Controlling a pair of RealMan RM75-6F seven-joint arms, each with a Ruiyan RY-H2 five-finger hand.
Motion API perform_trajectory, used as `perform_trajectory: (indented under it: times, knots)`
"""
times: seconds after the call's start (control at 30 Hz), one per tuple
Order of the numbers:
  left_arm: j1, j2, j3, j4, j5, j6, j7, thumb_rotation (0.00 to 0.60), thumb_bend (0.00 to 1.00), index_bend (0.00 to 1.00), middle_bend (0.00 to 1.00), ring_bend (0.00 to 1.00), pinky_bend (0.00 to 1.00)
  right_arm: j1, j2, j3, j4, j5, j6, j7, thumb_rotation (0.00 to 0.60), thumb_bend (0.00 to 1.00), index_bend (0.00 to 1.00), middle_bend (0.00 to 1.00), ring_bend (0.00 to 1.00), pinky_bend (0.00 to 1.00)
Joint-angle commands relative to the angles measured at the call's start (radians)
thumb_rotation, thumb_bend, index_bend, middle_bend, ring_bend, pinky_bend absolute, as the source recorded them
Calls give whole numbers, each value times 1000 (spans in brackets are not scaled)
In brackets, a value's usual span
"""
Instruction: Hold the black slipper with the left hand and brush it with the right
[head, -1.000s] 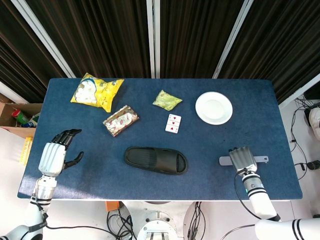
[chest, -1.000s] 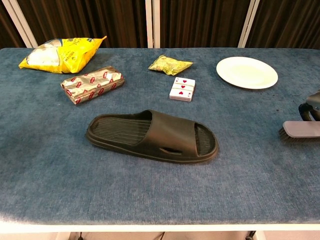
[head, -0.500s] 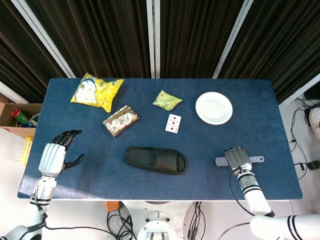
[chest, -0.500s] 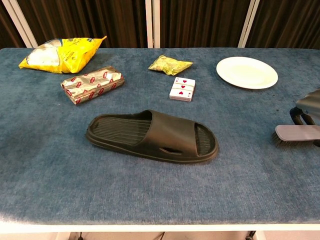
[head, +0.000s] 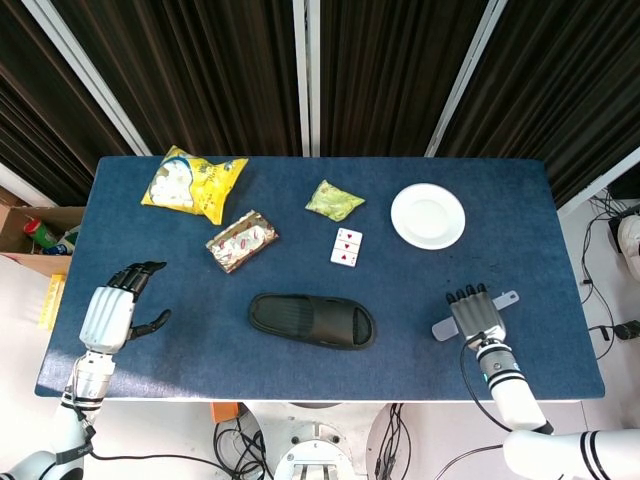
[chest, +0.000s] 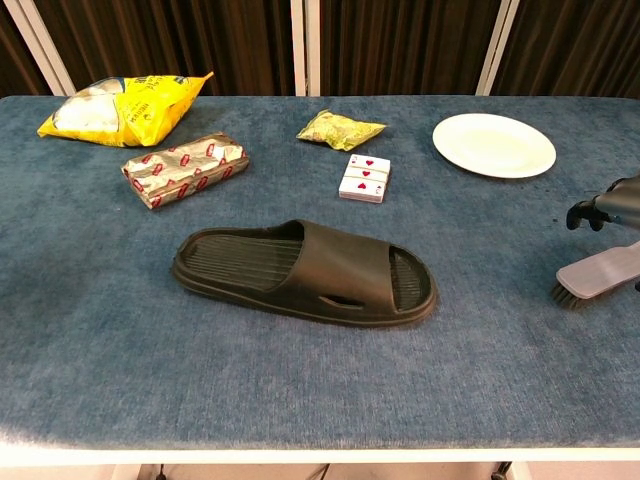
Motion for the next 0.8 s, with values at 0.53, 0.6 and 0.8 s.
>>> perform_trajectory:
  times: [0.53,0.6,0.8]
  knots:
    - [68,46,5,18,-70,23,94,600,210,202,225,207,328,-518,132,-86,225,-666,540,958,600,176,0,0,0,0]
    - [86,64,13,16,-89,23,147,559,210,198,221,194,316,-570,102,-79,316,-656,547,1032,600,176,0,0,0,0]
    - [141,139,58,-35,-124,14,231,296,209,183,194,164,287,-635,69,-58,427,-656,506,1101,600,179,0,0,0,0]
